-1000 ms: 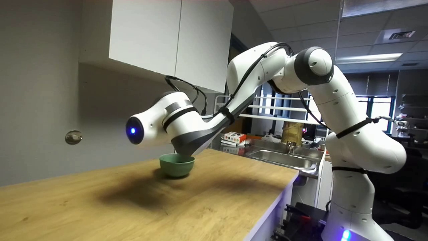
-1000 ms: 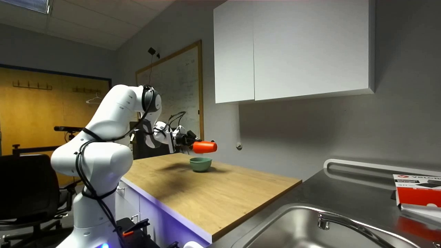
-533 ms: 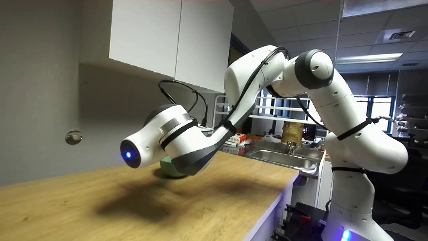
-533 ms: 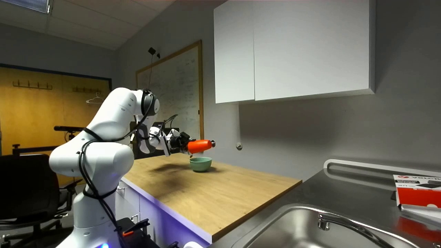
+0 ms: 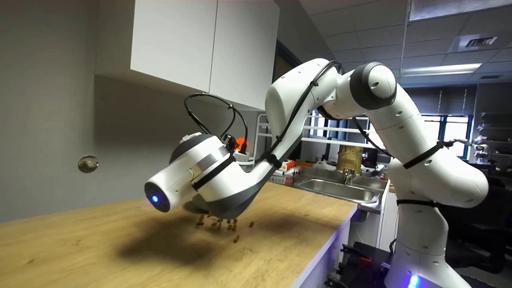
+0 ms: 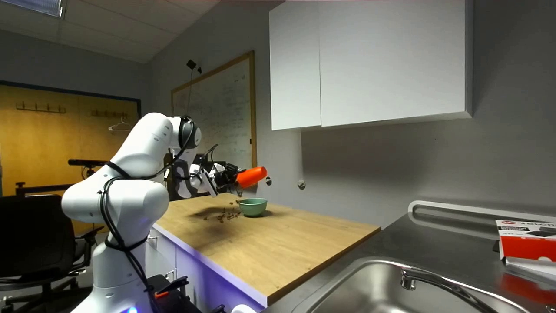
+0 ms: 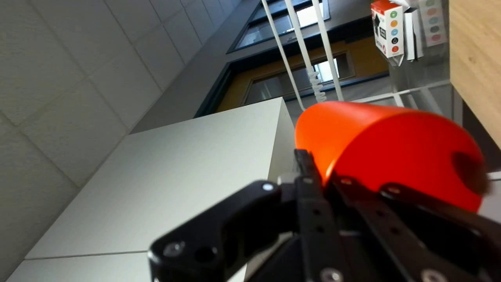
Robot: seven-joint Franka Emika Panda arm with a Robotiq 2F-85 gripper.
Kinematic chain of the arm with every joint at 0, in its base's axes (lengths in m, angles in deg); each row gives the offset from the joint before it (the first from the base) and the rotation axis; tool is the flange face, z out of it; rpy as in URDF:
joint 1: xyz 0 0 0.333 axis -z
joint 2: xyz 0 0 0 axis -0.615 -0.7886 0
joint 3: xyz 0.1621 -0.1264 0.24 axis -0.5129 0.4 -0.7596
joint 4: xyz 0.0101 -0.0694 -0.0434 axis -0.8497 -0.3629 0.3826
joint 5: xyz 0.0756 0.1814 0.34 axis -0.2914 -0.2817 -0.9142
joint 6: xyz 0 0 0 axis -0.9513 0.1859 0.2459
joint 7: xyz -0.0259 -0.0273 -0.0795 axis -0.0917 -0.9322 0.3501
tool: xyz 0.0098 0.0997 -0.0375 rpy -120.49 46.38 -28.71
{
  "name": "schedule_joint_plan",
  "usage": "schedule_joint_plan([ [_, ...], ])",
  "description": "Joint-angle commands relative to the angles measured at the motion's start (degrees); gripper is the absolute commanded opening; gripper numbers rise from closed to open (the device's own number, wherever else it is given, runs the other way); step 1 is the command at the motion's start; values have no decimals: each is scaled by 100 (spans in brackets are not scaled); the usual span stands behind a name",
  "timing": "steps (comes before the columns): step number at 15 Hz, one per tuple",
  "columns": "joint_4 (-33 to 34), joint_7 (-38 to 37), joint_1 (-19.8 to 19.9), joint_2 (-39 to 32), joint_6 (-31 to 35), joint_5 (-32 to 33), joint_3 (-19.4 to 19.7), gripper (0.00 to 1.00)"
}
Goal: Pour the content from the orange cup into the bowl
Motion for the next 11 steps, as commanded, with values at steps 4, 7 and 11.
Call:
schedule_joint_plan([
  [4,78,-93,21,-109,-403,229,-69,1],
  [7,158,7,59,-150,-519,39,-133,1],
  [11,217,134,86,-165,-624,-273,-218,1],
])
